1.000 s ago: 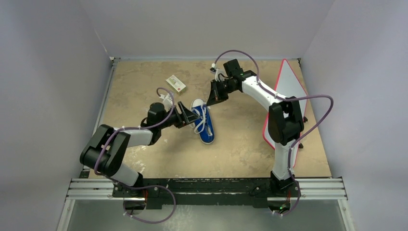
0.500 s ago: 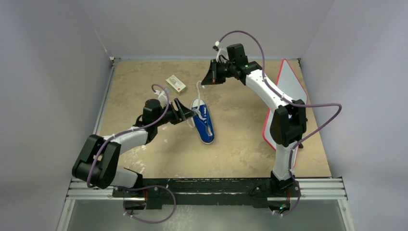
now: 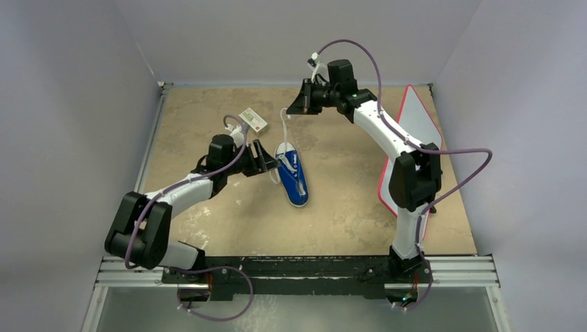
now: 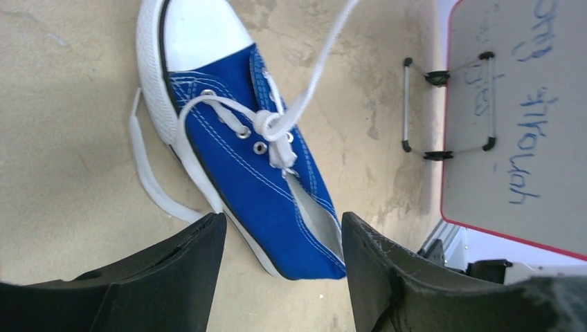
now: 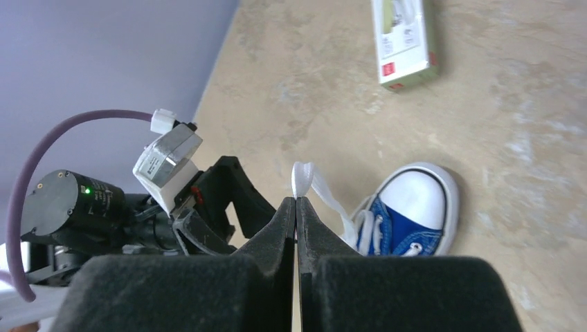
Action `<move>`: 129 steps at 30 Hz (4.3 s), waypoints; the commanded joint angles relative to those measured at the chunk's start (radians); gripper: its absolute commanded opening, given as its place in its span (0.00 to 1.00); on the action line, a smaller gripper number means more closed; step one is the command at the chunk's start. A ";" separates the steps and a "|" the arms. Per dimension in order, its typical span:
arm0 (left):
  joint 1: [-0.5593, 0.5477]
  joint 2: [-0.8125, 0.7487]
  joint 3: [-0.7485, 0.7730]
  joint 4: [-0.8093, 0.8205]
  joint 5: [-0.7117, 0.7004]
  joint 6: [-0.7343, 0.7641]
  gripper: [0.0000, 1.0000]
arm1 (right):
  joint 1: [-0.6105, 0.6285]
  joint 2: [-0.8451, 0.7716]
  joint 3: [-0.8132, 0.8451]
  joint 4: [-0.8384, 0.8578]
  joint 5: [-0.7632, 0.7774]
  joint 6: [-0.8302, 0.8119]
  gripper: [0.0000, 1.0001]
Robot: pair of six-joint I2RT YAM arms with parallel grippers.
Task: Tie the shoes
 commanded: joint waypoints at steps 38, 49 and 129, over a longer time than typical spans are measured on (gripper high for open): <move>-0.016 -0.008 0.195 -0.435 -0.113 0.265 0.00 | -0.022 -0.139 0.000 -0.090 -0.028 -0.048 0.00; -0.033 0.216 0.168 -0.114 -0.053 0.053 0.36 | -0.023 -0.168 -0.004 -0.136 0.006 -0.092 0.00; -0.304 -0.321 0.248 -0.803 -0.319 0.266 0.00 | 0.166 0.039 0.004 -0.082 0.041 -0.113 0.00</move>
